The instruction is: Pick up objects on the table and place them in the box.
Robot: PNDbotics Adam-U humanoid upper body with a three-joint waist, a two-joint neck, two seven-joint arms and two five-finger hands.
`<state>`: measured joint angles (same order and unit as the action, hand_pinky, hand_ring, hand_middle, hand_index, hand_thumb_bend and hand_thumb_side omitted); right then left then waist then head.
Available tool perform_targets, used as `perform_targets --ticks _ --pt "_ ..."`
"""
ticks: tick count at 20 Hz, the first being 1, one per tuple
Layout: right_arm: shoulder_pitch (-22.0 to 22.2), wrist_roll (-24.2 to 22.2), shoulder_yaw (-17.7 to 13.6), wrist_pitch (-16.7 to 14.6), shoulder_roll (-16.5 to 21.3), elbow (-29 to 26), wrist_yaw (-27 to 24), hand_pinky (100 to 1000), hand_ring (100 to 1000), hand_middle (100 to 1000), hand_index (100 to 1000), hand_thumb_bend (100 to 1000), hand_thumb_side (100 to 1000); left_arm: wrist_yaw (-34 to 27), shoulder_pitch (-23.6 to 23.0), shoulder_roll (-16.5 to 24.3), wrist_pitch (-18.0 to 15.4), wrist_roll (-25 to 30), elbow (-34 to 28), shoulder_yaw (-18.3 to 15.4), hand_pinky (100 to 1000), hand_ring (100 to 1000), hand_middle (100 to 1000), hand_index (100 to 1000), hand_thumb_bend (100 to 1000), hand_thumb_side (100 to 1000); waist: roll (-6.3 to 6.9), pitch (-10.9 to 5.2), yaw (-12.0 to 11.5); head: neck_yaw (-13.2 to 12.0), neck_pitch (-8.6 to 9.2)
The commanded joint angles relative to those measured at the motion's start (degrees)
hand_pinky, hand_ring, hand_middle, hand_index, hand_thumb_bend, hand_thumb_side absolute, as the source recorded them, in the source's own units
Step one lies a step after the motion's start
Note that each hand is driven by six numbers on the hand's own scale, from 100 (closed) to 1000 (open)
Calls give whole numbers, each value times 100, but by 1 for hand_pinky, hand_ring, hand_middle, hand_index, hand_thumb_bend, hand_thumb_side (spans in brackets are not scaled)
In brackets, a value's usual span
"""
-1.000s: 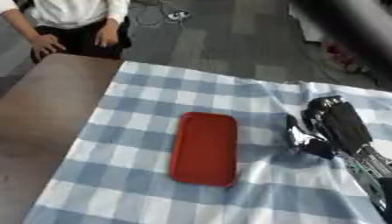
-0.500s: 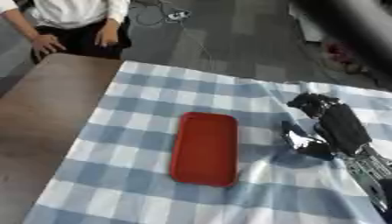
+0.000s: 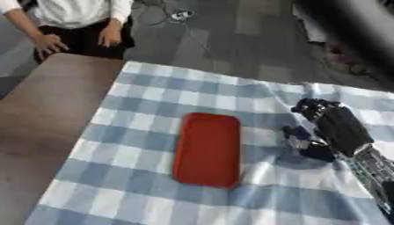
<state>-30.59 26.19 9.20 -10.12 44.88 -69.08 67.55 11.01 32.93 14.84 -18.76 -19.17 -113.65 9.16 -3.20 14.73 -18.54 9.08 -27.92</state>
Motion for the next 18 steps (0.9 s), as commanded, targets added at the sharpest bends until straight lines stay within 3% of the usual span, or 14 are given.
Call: perform_targets --ticks 1,6,8,16,17,18 --pt "-117 -125 -55 46 143 -21 74 332 601 686 753 233 1000 13 75 57 3 -6 -94 9 782 698 879 908 211 803 9 -123 -12 -44 3" --pt "-88 -218 -129 232 101 239 244 345 591 680 752 246 1000 16 83 51 0 -11 -94 6 782 698 880 910 210 804 2 -106 -29 -58 5" --pt "-63 -288 -127 352 125 274 376 282 556 650 719 267 1000 16 75 60 1 -10 -94 7 782 699 881 910 208 806 -4 -104 -25 -60 -4" --pt "70 -747 -27 512 202 -4 575 230 514 621 682 294 1000 13 63 74 5 0 -94 12 782 699 880 909 209 804 -3 -120 -4 -65 -22" --pt "90 -765 -27 515 199 -10 577 224 510 619 680 343 1000 13 62 74 5 1 -94 12 782 699 880 909 210 808 -3 -122 -2 -68 -21" --pt "112 -776 -26 516 191 -7 578 224 510 619 680 301 1000 12 62 74 4 1 -94 12 782 699 880 909 209 804 -2 -124 -1 -71 -20"
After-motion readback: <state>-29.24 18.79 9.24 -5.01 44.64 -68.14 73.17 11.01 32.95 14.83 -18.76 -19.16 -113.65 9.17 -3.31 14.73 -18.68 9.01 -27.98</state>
